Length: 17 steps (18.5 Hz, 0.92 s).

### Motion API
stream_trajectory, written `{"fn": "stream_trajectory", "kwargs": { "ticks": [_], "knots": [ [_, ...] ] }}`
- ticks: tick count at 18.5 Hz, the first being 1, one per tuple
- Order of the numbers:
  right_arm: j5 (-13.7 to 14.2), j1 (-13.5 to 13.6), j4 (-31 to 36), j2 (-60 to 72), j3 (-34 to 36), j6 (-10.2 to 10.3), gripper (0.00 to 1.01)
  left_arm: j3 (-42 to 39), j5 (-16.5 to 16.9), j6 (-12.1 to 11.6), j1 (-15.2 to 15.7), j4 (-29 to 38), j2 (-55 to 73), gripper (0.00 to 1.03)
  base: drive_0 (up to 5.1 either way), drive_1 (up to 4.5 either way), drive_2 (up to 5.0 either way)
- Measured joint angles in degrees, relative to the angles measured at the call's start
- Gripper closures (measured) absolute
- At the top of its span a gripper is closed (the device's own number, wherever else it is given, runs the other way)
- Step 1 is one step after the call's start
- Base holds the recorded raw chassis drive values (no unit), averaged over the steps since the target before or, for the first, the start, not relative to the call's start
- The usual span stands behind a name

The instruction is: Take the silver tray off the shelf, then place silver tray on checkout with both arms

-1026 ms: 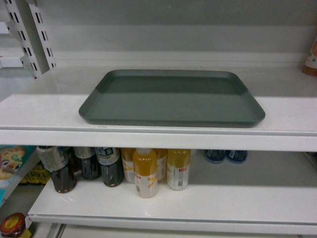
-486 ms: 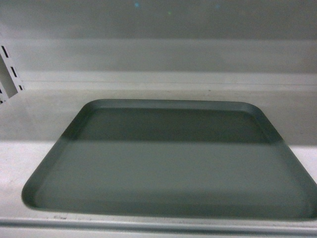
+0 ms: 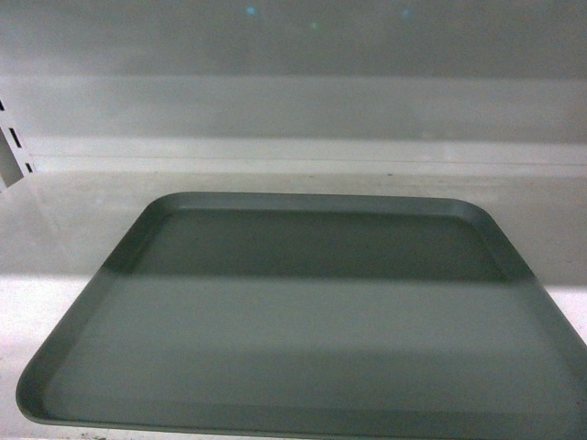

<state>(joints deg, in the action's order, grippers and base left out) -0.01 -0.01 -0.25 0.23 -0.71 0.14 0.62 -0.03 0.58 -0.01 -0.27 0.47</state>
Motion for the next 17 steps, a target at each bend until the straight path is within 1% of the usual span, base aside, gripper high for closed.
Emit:
{"fn": "stream_trajectory", "kwargs": {
  "ticks": [6, 7, 8, 9, 10, 11, 12, 13, 14, 15, 16, 17],
  "knots": [
    [0.0, 0.0, 0.0, 0.0, 0.0, 0.0, 0.03, 0.0, 0.0, 0.0, 0.0, 0.0, 0.0, 0.05, 0.0, 0.0, 0.0],
    [0.4, 0.1, -1.3, 0.2, -0.2, 0.3, 0.03, 0.0, 0.0, 0.0, 0.0, 0.0, 0.0, 0.05, 0.0, 0.0, 0.0],
    [1.9, 0.6, -4.9, 1.2, -1.2, 1.1, 0.03, 0.0, 0.0, 0.0, 0.0, 0.0, 0.0, 0.05, 0.0, 0.0, 0.0],
    [2.6, 0.8, -6.2, 5.3, -2.2, 2.1, 0.03, 1.6, -5.7, 0.5, -2.1, -5.9, 1.7, 0.05, 0.0, 0.0, 0.0],
    [1.9, 0.4, -4.3, 8.7, -2.5, 2.7, 0.03, 4.5, -14.0, 1.0, -6.4, -9.8, 7.5, 0.05, 0.0, 0.0, 0.0],
    [0.7, -0.5, -2.3, 10.9, -2.7, 3.0, 0.03, 5.5, -17.8, 1.0, -8.0, -7.2, 12.4, 0.05, 0.0, 0.0, 0.0],
    [-0.5, -1.3, 0.1, 12.7, -3.1, 3.1, 0.03, 6.0, -20.4, 0.9, -7.8, -4.6, 15.9, 0.05, 0.0, 0.0, 0.0],
    [-1.4, -2.1, 3.6, 15.6, -4.1, 3.1, 0.03, 6.0, -21.0, 0.7, -7.3, 0.0, 20.0, 0.05, 0.0, 0.0, 0.0],
    [-2.6, -2.7, 7.7, 20.3, -5.3, 3.1, 0.03, 6.4, -19.2, 0.2, -6.4, 6.6, 25.5, 0.05, 0.0, 0.0, 0.0],
    [-3.3, -2.6, 9.7, 22.7, -5.8, 3.0, 0.03, 7.0, -18.3, -0.2, -6.5, 9.7, 29.0, 0.05, 0.0, 0.0, 0.0],
    [-4.4, -2.6, 12.5, 26.0, -6.3, 3.0, 0.03, 8.0, -16.7, -1.0, -6.3, 13.9, 33.9, 0.05, 0.0, 0.0, 0.0],
    [-5.1, -2.6, 15.0, 29.6, -7.0, 3.0, 0.03, 9.1, -14.5, -1.1, -5.7, 17.9, 38.5, 0.05, 0.0, 0.0, 0.0]
  ]
}}
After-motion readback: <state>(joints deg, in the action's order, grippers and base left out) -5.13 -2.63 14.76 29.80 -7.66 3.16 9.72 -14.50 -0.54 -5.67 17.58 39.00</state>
